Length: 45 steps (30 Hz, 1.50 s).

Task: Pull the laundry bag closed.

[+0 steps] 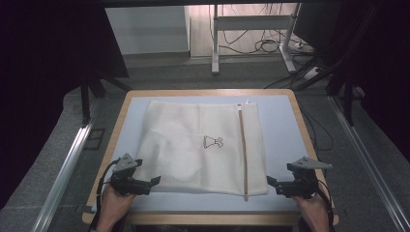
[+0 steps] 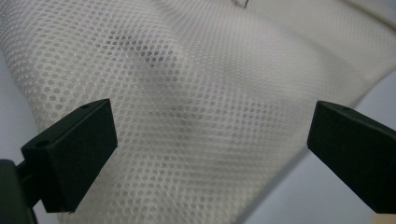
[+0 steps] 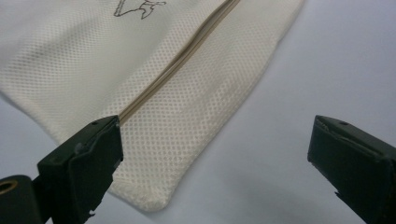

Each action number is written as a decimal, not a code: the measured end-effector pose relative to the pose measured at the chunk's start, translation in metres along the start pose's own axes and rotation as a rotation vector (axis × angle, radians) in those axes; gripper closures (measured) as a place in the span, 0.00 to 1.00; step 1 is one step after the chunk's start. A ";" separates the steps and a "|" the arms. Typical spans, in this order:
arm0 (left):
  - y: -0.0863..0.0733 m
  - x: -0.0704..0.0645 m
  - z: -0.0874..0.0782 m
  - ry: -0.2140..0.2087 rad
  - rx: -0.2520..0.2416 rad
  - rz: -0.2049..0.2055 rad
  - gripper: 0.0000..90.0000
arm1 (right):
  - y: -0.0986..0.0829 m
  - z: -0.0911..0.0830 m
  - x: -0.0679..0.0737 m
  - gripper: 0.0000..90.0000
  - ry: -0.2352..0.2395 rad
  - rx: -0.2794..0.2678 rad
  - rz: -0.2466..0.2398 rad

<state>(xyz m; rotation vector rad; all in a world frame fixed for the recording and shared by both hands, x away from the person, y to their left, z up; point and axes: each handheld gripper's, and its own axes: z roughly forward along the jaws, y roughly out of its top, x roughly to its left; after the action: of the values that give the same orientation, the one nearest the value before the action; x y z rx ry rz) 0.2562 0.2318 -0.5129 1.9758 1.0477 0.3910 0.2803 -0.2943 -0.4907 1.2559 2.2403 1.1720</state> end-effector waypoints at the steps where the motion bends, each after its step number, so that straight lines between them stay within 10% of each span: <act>1: 0.000 -0.001 0.004 0.003 0.016 0.010 0.01 | -0.001 0.000 -0.001 0.03 0.015 0.008 0.011; 12: 0.001 -0.009 0.004 0.018 0.000 0.038 0.00 | 0.001 0.003 0.009 0.03 0.013 0.025 -0.118; 45: 0.012 -0.024 0.008 -0.034 -0.041 0.117 0.02 | 0.003 0.002 0.013 0.05 0.008 0.032 -0.134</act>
<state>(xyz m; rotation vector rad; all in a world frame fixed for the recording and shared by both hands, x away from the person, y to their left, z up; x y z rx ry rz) 0.2531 0.2053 -0.5056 2.0056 0.8987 0.4376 0.2761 -0.2820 -0.4886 1.0953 2.3178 1.0973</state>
